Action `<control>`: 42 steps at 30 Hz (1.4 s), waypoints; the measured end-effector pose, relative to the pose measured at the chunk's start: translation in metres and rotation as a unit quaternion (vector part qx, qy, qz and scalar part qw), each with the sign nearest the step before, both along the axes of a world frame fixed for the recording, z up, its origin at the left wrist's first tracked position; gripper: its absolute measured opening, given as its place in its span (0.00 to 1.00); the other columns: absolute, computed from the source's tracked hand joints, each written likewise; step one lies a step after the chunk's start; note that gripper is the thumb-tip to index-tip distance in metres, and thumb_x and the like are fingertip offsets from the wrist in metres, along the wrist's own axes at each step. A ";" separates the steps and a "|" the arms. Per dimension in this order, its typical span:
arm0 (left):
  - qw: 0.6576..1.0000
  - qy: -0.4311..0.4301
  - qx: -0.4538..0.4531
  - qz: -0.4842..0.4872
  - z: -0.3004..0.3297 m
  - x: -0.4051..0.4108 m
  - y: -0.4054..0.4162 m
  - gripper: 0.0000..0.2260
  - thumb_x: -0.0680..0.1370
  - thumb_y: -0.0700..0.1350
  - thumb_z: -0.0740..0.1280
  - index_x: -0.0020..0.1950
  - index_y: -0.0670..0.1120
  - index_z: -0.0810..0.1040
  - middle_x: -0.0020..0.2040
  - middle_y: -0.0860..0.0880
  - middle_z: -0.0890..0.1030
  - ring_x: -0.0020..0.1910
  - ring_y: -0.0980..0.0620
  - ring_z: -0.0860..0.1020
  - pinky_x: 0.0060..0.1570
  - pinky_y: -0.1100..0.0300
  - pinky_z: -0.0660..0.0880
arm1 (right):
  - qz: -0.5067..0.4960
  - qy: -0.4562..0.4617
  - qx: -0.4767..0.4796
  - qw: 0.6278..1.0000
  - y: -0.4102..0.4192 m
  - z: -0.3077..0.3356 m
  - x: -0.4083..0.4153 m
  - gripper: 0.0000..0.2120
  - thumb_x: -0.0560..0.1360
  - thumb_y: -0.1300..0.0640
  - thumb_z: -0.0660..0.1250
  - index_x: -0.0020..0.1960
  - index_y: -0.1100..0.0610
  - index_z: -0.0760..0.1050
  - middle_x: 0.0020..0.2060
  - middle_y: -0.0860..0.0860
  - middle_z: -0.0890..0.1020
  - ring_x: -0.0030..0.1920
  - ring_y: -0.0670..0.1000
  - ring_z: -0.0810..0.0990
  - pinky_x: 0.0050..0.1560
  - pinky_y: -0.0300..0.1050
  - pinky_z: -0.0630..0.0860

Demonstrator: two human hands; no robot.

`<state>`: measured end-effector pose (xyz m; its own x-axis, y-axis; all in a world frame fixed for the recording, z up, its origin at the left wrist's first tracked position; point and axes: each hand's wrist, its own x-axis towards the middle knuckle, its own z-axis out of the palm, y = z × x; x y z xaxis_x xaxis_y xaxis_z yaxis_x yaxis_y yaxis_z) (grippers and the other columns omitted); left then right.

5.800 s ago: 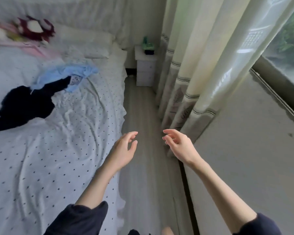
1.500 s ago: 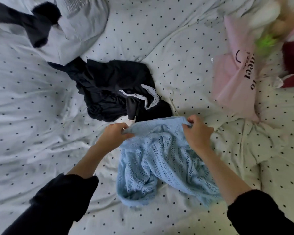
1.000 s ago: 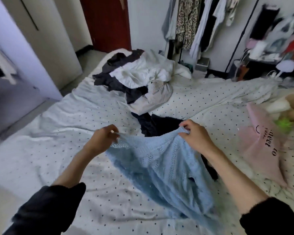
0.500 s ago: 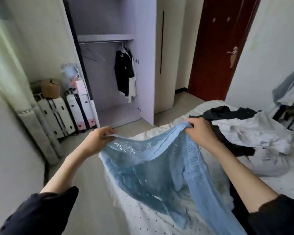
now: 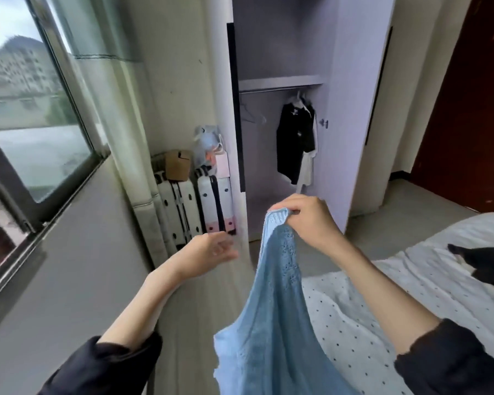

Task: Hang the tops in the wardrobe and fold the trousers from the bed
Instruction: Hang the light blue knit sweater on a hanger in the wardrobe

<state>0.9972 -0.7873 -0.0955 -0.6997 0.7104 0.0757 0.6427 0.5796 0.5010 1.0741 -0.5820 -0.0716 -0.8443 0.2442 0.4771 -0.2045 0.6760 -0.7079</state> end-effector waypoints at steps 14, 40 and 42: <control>0.918 -0.140 0.314 0.199 0.030 -0.229 0.107 0.09 0.74 0.44 0.71 0.41 0.37 0.79 0.40 0.42 0.84 0.36 0.47 0.83 0.37 0.54 0.81 | 0.002 0.006 -0.184 0.983 0.068 -0.019 -0.250 0.07 0.73 0.54 0.69 0.38 0.52 0.76 0.33 0.45 0.79 0.35 0.44 0.76 0.41 0.39 0.72; 0.997 -0.055 0.062 -0.001 -0.041 -0.599 0.201 0.15 0.76 0.50 0.67 0.62 0.50 0.74 0.56 0.54 0.75 0.53 0.52 0.75 0.53 0.61 0.72 | -0.012 -0.141 -0.063 0.988 0.180 -0.048 -0.560 0.07 0.78 0.62 0.62 0.46 0.61 0.79 0.43 0.58 0.81 0.43 0.48 0.73 0.49 0.45 0.69; 0.991 -0.082 0.086 -0.066 -0.038 -0.608 0.220 0.22 0.77 0.48 0.67 0.70 0.51 0.68 0.61 0.58 0.70 0.59 0.57 0.71 0.58 0.66 0.66 | -0.009 -0.152 -0.051 0.987 0.187 -0.038 -0.567 0.08 0.78 0.62 0.62 0.46 0.55 0.79 0.40 0.46 0.81 0.42 0.43 0.75 0.50 0.41 0.69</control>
